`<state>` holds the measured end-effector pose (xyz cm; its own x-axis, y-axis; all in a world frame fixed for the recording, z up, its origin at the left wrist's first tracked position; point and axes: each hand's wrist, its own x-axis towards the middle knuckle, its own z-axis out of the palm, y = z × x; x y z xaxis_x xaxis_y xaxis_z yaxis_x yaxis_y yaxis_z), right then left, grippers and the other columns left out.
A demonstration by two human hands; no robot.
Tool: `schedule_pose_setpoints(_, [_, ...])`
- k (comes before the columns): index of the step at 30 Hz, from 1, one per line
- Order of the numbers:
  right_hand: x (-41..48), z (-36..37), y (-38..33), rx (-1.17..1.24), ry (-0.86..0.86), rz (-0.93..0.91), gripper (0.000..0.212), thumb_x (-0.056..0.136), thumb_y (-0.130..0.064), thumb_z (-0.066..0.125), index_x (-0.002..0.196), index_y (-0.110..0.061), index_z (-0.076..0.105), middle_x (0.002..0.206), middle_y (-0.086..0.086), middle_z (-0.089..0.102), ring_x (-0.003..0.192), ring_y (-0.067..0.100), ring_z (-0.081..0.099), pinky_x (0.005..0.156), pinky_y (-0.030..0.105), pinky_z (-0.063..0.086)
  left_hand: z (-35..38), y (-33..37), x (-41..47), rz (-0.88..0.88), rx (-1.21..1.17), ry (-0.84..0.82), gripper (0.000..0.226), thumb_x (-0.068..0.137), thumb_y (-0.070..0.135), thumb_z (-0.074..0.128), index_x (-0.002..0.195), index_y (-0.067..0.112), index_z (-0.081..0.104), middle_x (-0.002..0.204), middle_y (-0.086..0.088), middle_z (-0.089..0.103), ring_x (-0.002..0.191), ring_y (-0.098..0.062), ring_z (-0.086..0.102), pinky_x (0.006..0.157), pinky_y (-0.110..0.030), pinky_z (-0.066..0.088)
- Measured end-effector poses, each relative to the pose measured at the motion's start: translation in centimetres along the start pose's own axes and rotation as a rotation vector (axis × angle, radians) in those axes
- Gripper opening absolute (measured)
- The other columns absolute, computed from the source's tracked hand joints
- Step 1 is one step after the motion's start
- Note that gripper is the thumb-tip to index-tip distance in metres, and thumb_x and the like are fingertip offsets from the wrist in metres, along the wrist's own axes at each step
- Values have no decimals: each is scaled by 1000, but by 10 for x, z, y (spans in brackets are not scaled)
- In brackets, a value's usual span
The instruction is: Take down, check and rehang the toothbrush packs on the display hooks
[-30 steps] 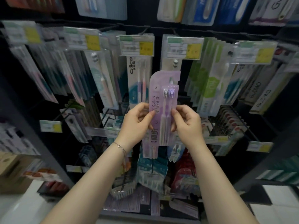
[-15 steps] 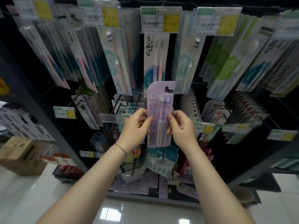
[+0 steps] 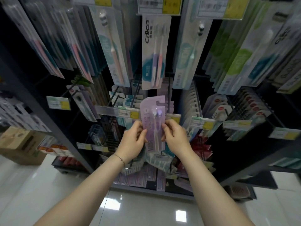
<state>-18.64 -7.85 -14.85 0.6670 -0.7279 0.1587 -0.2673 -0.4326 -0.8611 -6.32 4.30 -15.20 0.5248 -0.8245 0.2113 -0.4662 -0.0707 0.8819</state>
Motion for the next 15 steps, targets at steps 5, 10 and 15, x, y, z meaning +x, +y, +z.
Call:
schedule_pose_setpoints(5, [-5,11,13,-70,-89,35,15,100,-21,47,87,-17,53,71,0,63,66,15,64,67,37,52,5,-27,-8,-65,59,-49,6,100,14,46,103,13,50,79,-1,66,71,-11,66,74,-39,56])
schedule_pose_setpoints(10, [-8,22,28,-110,-167,93,16,100,-21,45,88,-13,51,80,9,65,74,24,65,71,42,52,10,-53,-10,-118,109,-101,5,100,15,45,103,12,48,82,-4,67,76,-14,67,77,-47,55])
schedule_pose_setpoints(15, [-10,29,38,-195,-273,69,18,100,-24,45,92,-9,51,82,11,64,76,26,63,73,49,53,16,-74,-17,-160,104,-142,16,98,13,47,114,18,45,98,0,67,88,-11,67,83,-42,56])
